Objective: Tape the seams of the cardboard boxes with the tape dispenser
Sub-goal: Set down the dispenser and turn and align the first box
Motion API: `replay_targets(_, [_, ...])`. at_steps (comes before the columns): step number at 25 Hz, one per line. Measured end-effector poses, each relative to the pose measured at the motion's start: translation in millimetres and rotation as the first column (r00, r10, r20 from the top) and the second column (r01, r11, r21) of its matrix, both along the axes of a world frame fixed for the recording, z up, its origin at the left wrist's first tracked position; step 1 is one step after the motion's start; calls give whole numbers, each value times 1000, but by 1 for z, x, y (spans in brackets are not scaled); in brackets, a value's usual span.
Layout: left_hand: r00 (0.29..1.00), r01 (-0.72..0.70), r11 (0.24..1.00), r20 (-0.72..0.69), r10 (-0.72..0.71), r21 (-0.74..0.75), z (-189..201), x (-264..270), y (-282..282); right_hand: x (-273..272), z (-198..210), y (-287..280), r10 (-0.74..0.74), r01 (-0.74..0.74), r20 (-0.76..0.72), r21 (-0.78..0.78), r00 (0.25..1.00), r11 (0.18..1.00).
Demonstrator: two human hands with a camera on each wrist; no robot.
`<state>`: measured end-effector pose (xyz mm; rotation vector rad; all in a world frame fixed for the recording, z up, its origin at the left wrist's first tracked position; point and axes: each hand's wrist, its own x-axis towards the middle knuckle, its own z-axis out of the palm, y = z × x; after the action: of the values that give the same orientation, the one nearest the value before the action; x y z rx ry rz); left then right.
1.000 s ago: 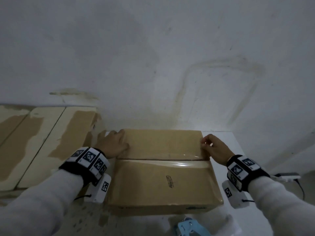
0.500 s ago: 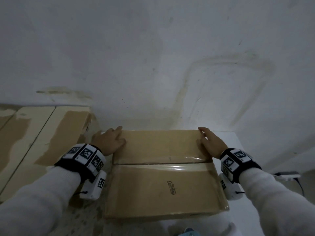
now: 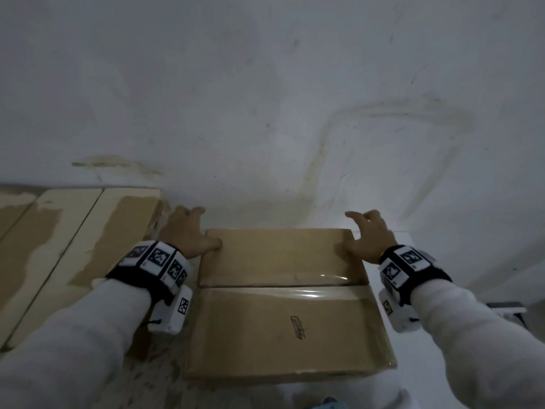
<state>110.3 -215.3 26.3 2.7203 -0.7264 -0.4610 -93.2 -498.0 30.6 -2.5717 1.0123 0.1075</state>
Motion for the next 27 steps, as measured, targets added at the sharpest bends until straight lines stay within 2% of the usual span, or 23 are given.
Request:
replay_targets(1, [994,74,997,78,-74,11,5,-2,-6,9,9,7,82,-86,-45,-79,996,993])
replay_targets(3, [957,257,966,140,-256,10,12,-13,-27,33,17,25,253,-264,-103,-104,962,959])
replay_targets(5, [890,430,901,143,-433,51,11,-28,-49,58,13,52,404,-416,-139,-70,904,907])
replay_targets(7, [849,508,851,89,-521,134,6,-36,-63,74,5,76,493,-508,-173,-56,853,859])
replay_targets(10, [887,454,865,-24,-460,214,2,-28,-56,77,1,78,477,-489,-219,-1,851,872])
replay_targets(15, [935,349,928,-117,-335,129,-3,-1,-20,51,3,39,384,-394,-244,5,891,919])
replay_targets(20, [981,189,979,-52,-185,74,-15,-2,8,21,-3,8,223,-228,-224,3,949,974])
replay_targets(23, [995,88,996,-44,-88,0,-20,-9,12,12,-5,6,155,-146,-187,65,970,987])
replay_targets(27, [981,31,986,-184,-62,-163,-19,-17,19,-4,-3,4,56,-38,-81,209,995,977])
